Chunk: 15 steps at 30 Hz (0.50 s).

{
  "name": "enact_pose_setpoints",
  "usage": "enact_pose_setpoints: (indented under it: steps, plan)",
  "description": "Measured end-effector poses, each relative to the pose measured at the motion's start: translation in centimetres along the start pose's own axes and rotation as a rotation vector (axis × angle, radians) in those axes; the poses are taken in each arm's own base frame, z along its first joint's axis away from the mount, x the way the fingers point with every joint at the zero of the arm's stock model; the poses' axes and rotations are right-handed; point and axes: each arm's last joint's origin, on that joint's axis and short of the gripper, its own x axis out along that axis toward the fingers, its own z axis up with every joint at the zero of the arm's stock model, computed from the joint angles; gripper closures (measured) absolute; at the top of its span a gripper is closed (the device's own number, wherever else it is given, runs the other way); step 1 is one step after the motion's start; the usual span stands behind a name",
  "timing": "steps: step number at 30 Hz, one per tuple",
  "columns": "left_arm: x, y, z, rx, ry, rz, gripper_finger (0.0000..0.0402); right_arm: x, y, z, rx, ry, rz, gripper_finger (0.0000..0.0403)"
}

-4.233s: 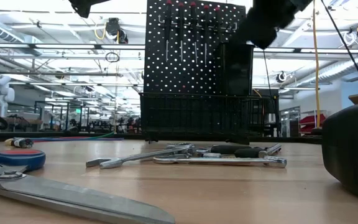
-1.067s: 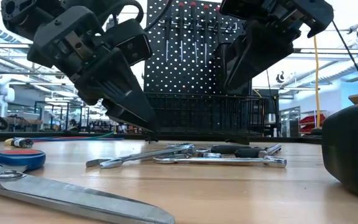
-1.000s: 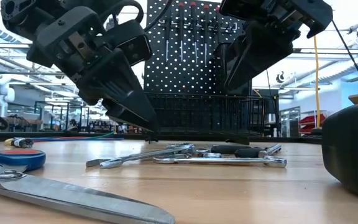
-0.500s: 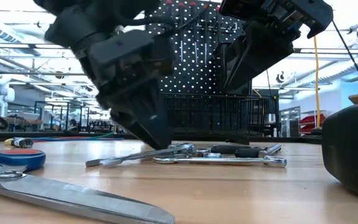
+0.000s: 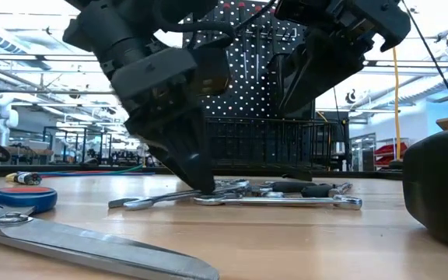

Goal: Hang tools onto peg board
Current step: Put the wrench into the black bin on the pegboard

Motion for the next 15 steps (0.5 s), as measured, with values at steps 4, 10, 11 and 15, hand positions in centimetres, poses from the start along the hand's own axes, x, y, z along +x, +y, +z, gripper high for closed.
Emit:
enact_pose_setpoints:
  steps: [4, 10, 11, 15]
  plan:
    - [0.1, 0.6, 0.0, 0.047, -0.004, 0.07, 0.0253, 0.0, 0.0, 0.0, 0.001, 0.0, -0.002, 0.0293]
    - [0.2, 1.4, 0.2, 0.085, -0.018, 0.13, 0.0253, 0.0, 0.0, 0.0, 0.008, 0.0, -0.002, 0.0293]
    - [0.2, 1.4, 0.2, 0.089, -0.019, 0.13, 0.0253, 0.0, 0.0, 0.0, 0.008, 0.0, -0.002, 0.0293]
    - [0.0, 1.4, 0.4, 0.087, -0.027, 0.126, 0.0253, 0.0, 0.0, 0.0, 0.007, 0.0, -0.002, 0.0293]
